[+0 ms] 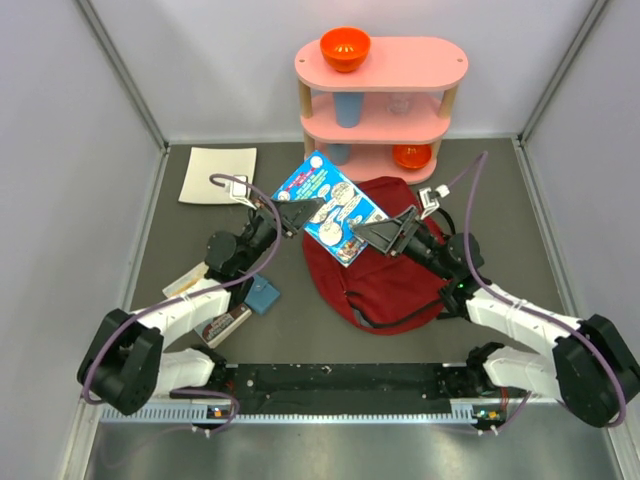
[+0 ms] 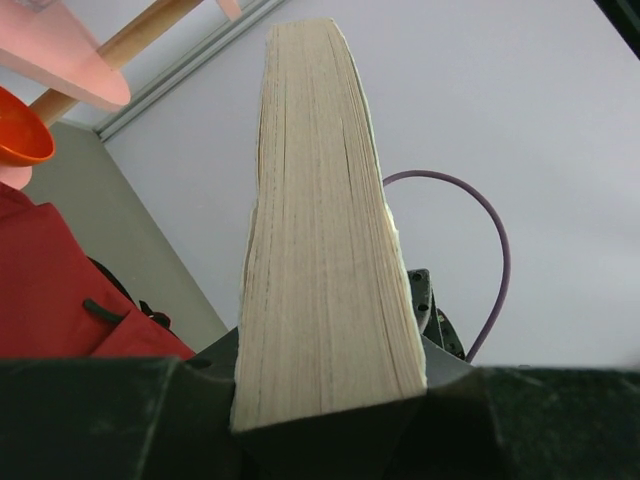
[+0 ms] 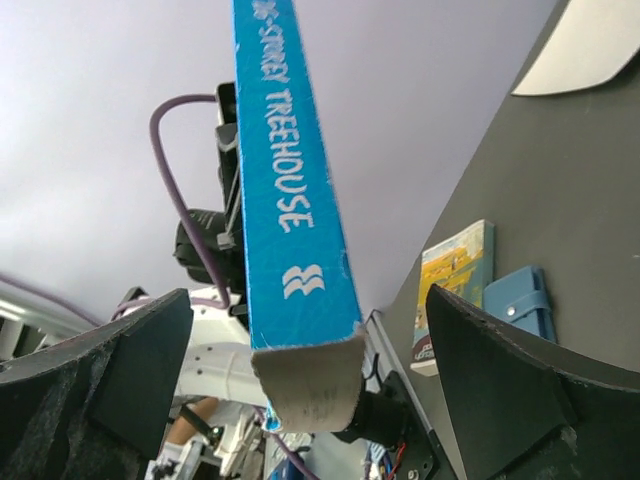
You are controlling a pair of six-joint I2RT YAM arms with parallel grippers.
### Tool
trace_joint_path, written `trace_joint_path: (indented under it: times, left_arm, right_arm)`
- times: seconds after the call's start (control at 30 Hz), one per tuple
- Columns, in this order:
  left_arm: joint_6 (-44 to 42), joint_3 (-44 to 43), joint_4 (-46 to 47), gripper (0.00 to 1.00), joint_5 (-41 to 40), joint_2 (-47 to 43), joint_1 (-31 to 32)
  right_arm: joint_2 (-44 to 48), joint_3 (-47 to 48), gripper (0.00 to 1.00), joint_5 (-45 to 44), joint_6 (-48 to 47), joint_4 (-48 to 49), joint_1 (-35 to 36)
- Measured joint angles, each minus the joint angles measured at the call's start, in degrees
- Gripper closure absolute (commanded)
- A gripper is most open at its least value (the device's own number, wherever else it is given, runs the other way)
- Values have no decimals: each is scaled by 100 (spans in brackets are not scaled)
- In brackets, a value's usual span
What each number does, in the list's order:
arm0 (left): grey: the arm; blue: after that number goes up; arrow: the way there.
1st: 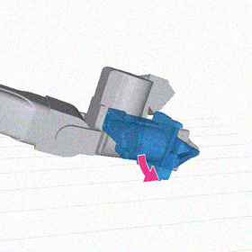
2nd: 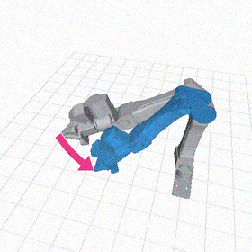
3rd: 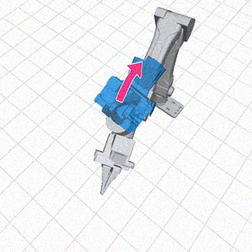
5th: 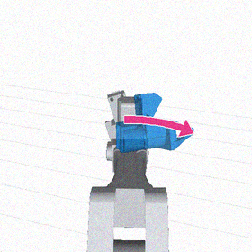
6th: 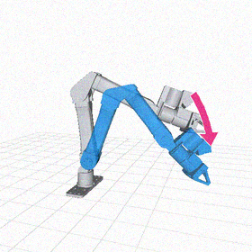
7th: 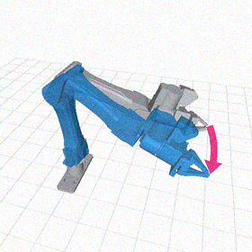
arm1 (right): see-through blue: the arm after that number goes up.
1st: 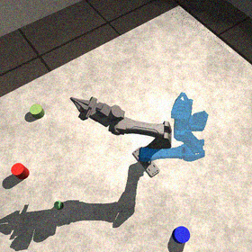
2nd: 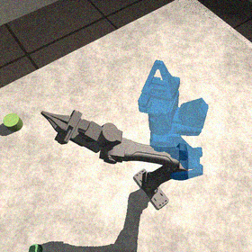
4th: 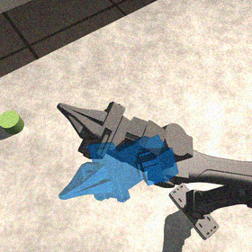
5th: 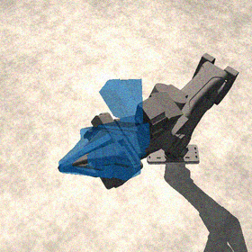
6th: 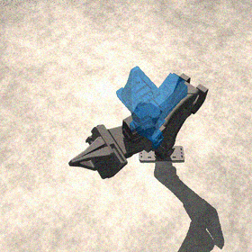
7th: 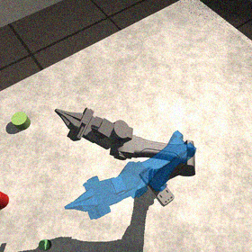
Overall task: Pack the student bag
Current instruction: Pick up the book from the center of the board.
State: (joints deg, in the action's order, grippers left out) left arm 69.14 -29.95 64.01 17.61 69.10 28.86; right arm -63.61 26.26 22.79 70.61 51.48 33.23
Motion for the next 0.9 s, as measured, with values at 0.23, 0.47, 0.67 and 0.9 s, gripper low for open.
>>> trace_joint_path:
  times: [0.23, 0.47, 0.67, 0.9]
  left_arm:
    - [127, 11, 323, 100, -17, 229, 92]
    - [146, 175, 352, 100, -83, 229, 109]
    - [234, 179, 496, 100, -138, 225, 111]
    - [63, 111, 345, 2, 129, 227, 109]
  right_arm:
    - [-321, 11, 39, -68, 109, 542, 339]
    - [-332, 87, 53, -155, 90, 636, 341]
    - [-494, 157, 100, -173, 35, 632, 330]
    - [-190, 203, 100, -282, -304, -72, 341]
